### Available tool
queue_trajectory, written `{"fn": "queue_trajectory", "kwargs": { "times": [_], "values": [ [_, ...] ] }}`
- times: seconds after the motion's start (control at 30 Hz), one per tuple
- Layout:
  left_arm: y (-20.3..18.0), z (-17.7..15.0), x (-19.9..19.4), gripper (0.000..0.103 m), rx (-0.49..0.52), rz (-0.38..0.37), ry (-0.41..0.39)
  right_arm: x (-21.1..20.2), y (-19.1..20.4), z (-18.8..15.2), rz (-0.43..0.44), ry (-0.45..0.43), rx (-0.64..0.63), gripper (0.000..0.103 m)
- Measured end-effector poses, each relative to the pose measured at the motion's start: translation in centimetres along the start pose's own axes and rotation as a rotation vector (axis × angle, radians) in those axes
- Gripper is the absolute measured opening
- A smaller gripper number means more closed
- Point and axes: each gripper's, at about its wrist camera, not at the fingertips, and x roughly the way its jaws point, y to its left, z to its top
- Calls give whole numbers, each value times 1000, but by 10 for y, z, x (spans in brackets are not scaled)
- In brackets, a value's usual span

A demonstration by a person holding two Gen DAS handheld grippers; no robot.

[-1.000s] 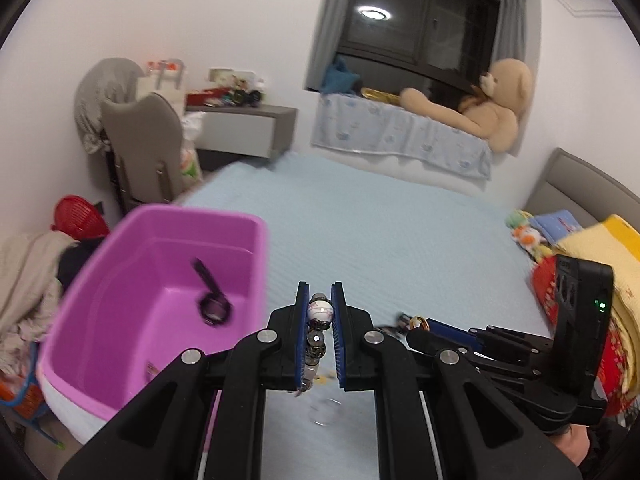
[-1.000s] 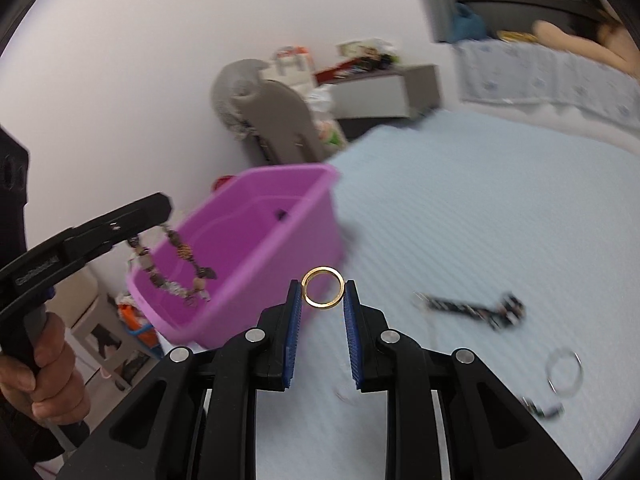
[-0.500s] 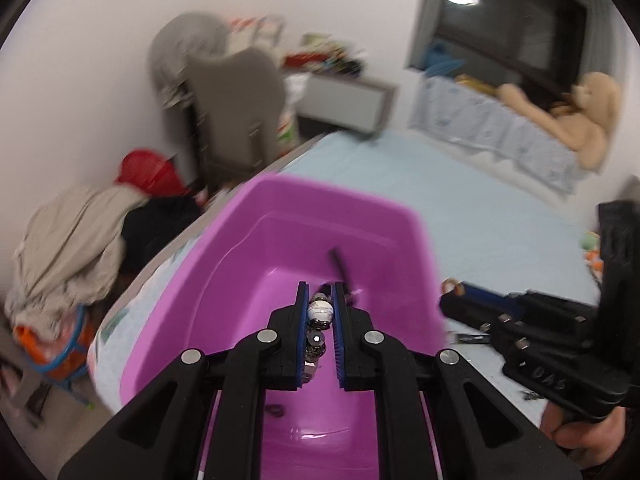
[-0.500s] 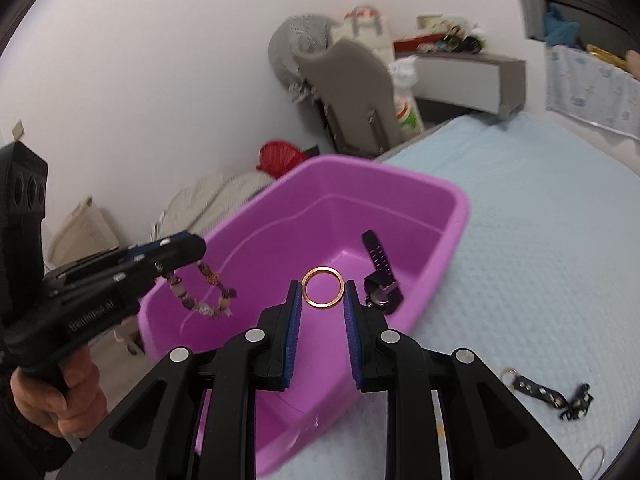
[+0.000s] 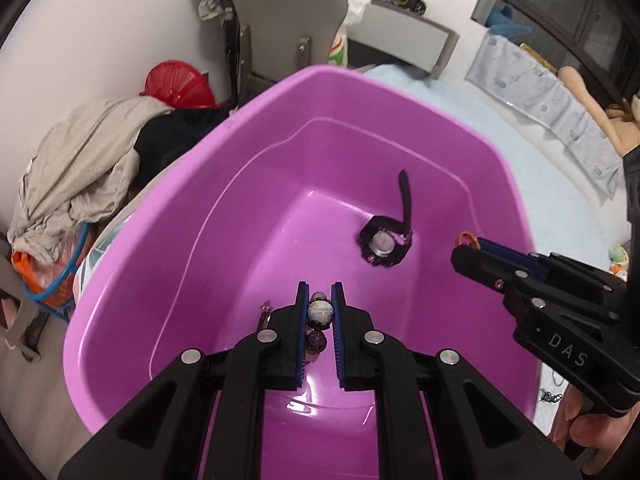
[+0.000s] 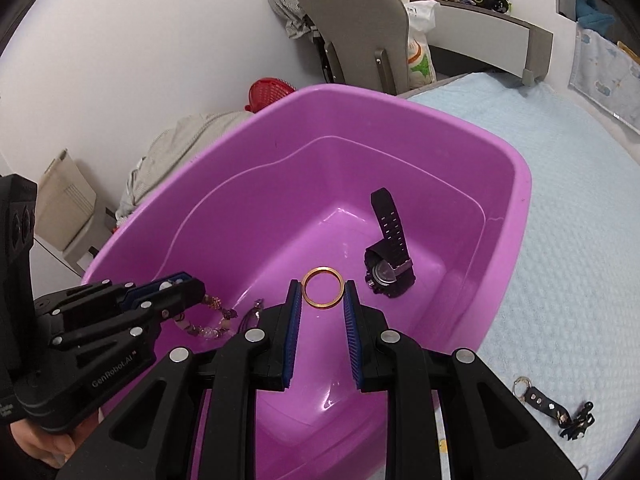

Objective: Organize jewelry
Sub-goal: 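Open the right tool dropping the ring while the left tool releases the bracelet into the bin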

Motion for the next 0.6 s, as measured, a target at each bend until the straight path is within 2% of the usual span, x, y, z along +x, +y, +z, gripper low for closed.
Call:
{"fn": "queue_trajectory", "kwargs": {
  "times": [0.13,0.3,0.33,0.37,0.4,0.43,0.47,0.53,0.6],
  "values": [
    [-3,2,-1,11,17,41,-9,8,-2,2,-30,22,-9,21],
    [0,1,4,12,8,77,31,11,-2,4,-51,31,-20,21],
    [2,1,4,13,2,89,38,11,-2,4,-58,34,-21,30],
    [4,0,3,16,0,99,36,11,-3,5,-69,31,-22,44],
    [5,-1,2,32,-1,112,32,9,-3,5,-74,24,-21,50],
    [7,-2,0,62,-6,135,24,8,-4,5,-73,19,-20,54],
    [8,-2,-2,71,-12,143,12,6,-5,6,-75,14,-17,54],
    [12,-4,-11,73,-28,148,-30,4,-5,6,-83,9,-20,54],
    [13,-4,-12,73,-28,163,-28,1,-6,5,-90,4,-22,54]
  ]
}}
